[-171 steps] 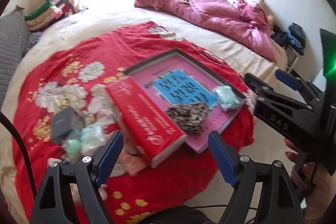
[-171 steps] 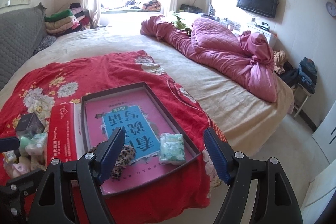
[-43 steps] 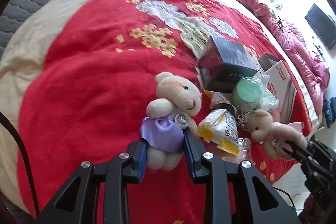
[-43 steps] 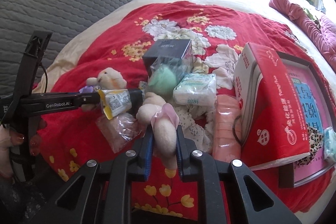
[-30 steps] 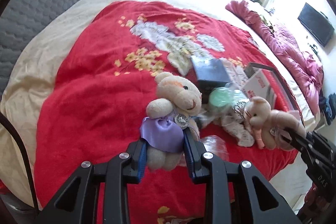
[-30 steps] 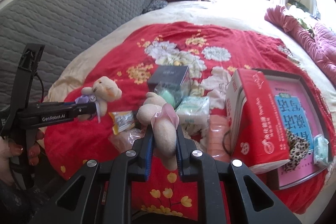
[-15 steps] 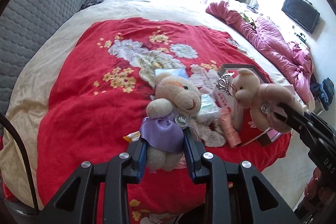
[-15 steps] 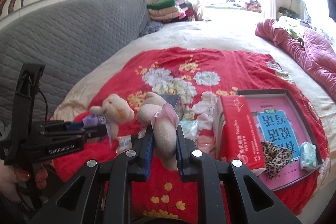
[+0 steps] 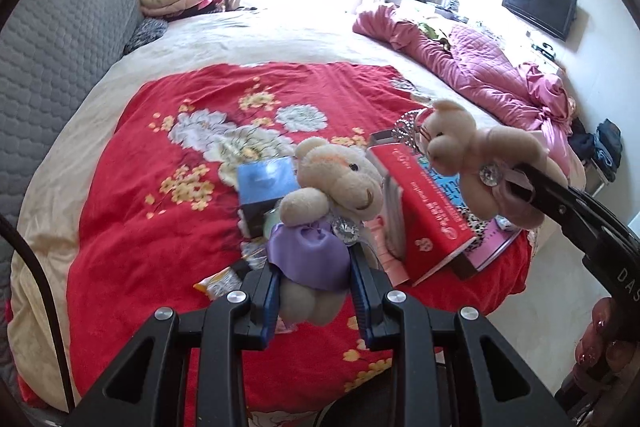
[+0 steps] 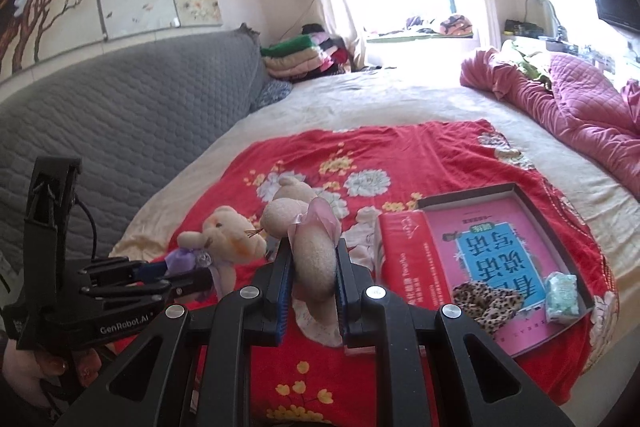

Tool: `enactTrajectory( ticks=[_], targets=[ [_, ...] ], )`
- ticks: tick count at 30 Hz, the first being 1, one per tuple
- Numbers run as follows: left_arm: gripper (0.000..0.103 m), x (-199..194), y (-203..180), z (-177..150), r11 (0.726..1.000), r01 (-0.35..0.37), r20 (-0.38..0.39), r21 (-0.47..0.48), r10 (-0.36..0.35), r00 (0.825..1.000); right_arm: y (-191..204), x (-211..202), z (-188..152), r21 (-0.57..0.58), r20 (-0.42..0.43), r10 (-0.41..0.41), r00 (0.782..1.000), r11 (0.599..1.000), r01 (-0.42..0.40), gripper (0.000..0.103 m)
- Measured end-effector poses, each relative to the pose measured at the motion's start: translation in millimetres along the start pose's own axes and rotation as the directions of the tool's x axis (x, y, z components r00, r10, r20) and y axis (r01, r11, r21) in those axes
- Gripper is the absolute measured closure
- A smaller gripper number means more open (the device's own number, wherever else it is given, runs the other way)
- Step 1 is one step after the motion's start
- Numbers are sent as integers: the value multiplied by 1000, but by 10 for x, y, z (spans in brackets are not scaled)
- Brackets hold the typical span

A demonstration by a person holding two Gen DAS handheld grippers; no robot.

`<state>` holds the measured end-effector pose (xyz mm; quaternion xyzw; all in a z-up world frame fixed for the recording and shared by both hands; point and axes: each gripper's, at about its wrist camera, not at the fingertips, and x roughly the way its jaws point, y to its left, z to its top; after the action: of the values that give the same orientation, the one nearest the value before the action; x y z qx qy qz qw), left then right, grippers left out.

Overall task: Organize soft objects
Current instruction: 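Lift the teddy bear with the left tool while the right tool lifts the plush toward the tray, then carry the teddy bear with the left tool while the right tool carries the plush over the pink tray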

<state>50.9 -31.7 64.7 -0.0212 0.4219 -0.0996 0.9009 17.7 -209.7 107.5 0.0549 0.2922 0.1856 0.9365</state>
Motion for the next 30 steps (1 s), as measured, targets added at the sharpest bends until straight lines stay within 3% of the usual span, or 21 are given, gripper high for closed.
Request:
enactTrajectory(
  ticks=[15,30],
  targets=[
    [72,-6,-638,215,994,57,22,97,-59,998,-363,-383,86,52,84,-88,993,995,84,84],
    [72,360,-1334,366,972,129,-13,197,-129,992,-1035,-700,43,141,128,-257,958,961,239,84]
  ],
)
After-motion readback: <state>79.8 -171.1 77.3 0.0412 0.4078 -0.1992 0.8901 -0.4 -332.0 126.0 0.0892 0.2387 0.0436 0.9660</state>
